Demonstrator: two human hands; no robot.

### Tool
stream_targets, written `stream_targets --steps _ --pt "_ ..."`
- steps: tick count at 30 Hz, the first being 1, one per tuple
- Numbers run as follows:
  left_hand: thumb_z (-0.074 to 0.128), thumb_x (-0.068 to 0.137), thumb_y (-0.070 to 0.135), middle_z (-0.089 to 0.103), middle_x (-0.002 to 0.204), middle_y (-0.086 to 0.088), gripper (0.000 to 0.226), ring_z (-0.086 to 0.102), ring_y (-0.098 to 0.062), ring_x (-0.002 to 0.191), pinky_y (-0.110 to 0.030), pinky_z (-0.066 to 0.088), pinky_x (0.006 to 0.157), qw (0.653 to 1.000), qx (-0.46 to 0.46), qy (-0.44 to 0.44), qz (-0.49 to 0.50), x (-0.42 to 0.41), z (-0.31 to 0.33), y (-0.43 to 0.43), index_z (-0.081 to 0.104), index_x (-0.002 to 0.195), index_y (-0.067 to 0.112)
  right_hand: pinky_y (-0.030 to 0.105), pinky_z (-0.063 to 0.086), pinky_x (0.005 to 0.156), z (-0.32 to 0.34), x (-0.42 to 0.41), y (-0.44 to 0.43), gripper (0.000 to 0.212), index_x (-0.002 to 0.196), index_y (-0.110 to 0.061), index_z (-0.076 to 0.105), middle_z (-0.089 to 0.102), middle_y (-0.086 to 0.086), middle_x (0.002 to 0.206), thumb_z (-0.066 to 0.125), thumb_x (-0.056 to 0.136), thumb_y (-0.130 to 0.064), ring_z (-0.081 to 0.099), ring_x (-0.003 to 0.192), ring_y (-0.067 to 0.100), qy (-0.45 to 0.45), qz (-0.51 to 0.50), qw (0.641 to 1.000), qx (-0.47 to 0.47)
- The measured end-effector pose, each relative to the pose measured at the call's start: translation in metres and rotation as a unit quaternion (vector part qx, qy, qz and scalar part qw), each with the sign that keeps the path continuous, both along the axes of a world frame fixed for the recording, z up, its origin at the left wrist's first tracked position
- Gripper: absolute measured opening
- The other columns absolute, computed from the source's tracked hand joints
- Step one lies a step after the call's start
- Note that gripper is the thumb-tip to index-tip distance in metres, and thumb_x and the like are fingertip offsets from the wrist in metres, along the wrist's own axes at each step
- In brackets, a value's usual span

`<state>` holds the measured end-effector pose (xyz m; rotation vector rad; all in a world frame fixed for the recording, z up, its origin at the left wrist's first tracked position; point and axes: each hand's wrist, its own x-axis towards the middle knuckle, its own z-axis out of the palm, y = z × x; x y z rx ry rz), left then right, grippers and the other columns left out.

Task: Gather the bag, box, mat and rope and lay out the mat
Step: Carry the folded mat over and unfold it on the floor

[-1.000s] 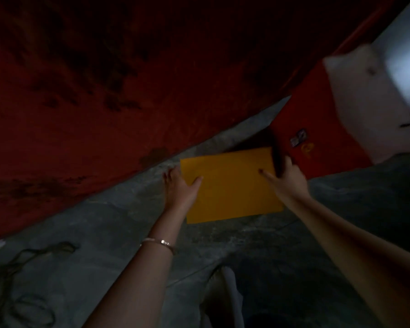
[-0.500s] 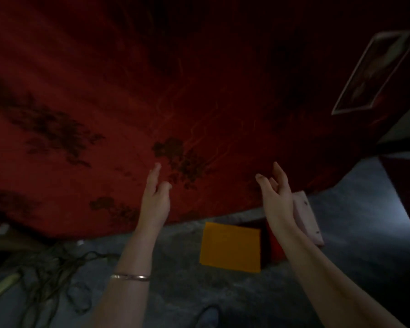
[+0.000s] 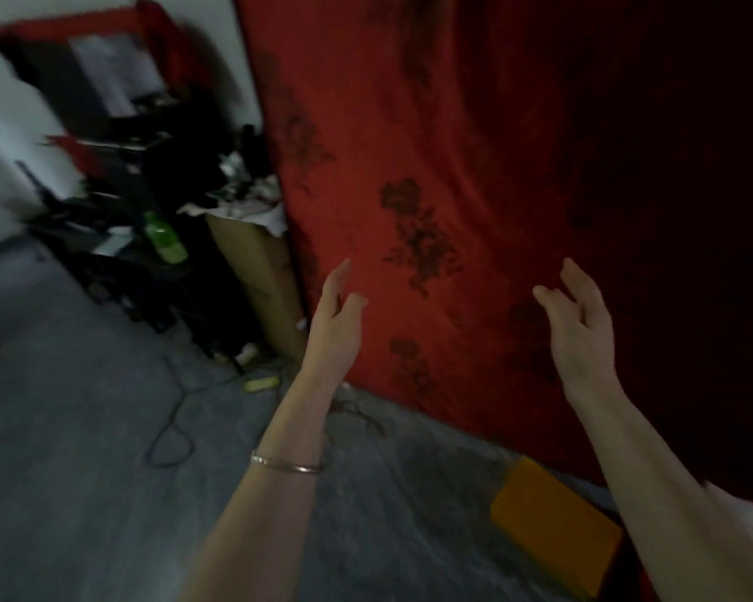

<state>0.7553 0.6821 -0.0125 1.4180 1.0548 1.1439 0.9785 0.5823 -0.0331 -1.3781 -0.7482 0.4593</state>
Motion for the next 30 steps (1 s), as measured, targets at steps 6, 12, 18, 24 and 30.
stream_targets --steps 6,12,18,24,30 --pt "0.04 0.093 -0.001 0.055 0.109 0.016 0.044 0.055 0.019 0.073 -0.001 0.042 0.061 0.987 0.06 -0.033 0.146 -0.155 0.032 0.0 0.044 0.134 0.015 0.001 0.039 0.082 0.032 -0.145 0.061 0.05 0.138 -0.02 0.046 0.047 -0.005 0.14 0.06 0.091 -0.016 0.05 0.109 -0.01 0.024 0.113 0.991 0.062" --pt "0.049 0.088 0.005 0.049 0.137 -0.001 0.046 0.044 -0.007 0.122 -0.012 0.038 0.096 0.959 0.102 -0.002 0.264 -0.342 0.048 0.014 0.045 0.134 0.011 0.014 0.037 0.09 0.051 -0.323 0.139 0.049 0.137 -0.025 0.044 0.045 -0.004 0.141 0.058 0.091 -0.015 0.046 0.119 0.001 0.012 0.25 0.964 0.094" --pt "0.047 0.089 -0.003 0.05 0.137 -0.01 0.042 0.044 -0.012 0.123 -0.03 0.035 0.107 0.919 0.119 0.007 0.377 -0.527 0.065 0.02 0.046 0.131 0.003 0.013 0.038 0.09 0.068 -0.527 0.204 0.05 0.14 -0.017 0.042 0.044 0.0 0.143 0.056 0.092 -0.014 0.045 0.12 0.004 0.026 0.348 0.931 0.106" --pt "0.045 0.09 -0.003 0.05 0.136 -0.013 0.041 0.045 -0.02 0.127 -0.025 0.035 0.103 0.872 0.106 0.007 0.479 -0.671 0.058 0.029 0.046 0.131 -0.001 0.026 0.036 0.094 0.055 -0.701 0.242 0.049 0.141 -0.022 0.039 0.039 -0.001 0.145 0.055 0.094 -0.018 0.04 0.123 0.009 0.018 0.457 0.886 0.079" --pt "0.043 0.093 0.003 0.048 0.135 -0.007 0.041 0.048 -0.011 0.118 -0.018 0.039 0.093 0.839 0.09 0.019 0.537 -0.78 0.039 0.064 0.044 0.133 0.006 0.03 0.04 0.101 0.032 -0.845 0.302 0.051 0.139 -0.02 0.042 0.044 -0.008 0.13 0.059 0.091 -0.015 0.045 0.117 0.007 0.027 0.542 0.837 0.075"
